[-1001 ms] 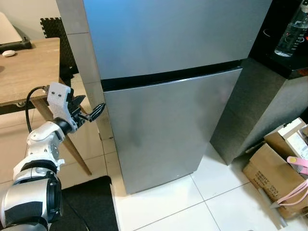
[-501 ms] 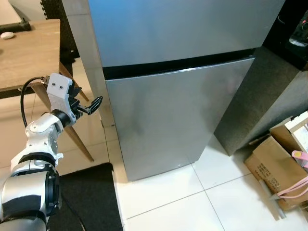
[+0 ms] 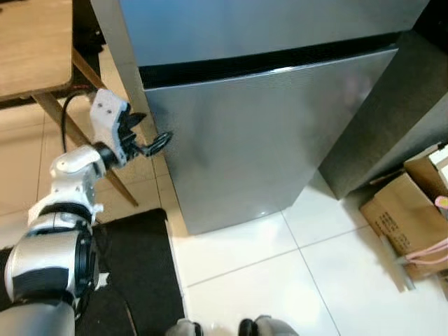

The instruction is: Restocking fridge

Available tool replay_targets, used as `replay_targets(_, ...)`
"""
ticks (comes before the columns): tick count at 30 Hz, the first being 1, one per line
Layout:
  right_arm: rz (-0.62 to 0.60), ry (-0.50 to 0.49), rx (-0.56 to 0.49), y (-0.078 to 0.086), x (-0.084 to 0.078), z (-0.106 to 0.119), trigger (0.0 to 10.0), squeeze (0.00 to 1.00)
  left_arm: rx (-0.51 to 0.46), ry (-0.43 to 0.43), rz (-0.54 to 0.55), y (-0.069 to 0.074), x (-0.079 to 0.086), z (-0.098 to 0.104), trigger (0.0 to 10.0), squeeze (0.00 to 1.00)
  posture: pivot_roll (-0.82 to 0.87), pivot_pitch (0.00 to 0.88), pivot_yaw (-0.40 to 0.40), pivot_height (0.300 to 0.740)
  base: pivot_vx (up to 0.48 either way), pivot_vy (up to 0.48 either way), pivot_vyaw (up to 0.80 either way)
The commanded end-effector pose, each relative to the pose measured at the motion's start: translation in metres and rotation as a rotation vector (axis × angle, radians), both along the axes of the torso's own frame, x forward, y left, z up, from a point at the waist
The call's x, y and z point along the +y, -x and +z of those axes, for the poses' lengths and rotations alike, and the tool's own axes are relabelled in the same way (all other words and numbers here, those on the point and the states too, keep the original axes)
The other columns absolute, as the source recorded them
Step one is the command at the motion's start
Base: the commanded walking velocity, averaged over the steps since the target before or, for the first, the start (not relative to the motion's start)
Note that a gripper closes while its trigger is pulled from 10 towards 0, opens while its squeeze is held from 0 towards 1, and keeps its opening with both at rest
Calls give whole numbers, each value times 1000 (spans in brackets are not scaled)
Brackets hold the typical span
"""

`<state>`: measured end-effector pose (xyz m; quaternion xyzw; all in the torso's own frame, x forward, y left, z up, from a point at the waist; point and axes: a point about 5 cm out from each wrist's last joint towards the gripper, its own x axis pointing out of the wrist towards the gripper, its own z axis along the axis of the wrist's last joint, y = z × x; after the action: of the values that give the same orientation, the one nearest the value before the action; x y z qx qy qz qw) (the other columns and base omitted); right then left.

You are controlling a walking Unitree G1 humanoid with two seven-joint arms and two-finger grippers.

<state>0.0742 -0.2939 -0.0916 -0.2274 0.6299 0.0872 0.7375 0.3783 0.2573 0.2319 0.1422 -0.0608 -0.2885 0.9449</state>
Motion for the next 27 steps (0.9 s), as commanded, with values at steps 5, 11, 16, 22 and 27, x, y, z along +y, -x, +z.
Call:
replay_targets(5,-2,25,36,16,-7,0,10000,0,2,-61,-80,-4,-18,3,10000,0,-204,329,-50,740,0,0,0)
replay_targets(11,-5,25,55,26,-7,-2,10000,0,37,-115,-75,-4,-19,-7,10000,0,-210,334,-47,740,0,0,0)
replay_targets(16,-7,25,61,29,-7,-2,10000,0,66,-85,-176,-3,-39,-22,10000,0,-214,333,-46,740,0,0,0)
replay_targets(22,-12,23,55,27,-6,-2,10000,0,54,-101,-196,-5,-55,-27,10000,0,-230,333,-48,740,0,0,0)
replay_targets(27,-13,27,53,28,-9,-1,10000,0,9,-97,-52,-12,-48,-15,10000,0,-230,333,-51,740,0,0,0)
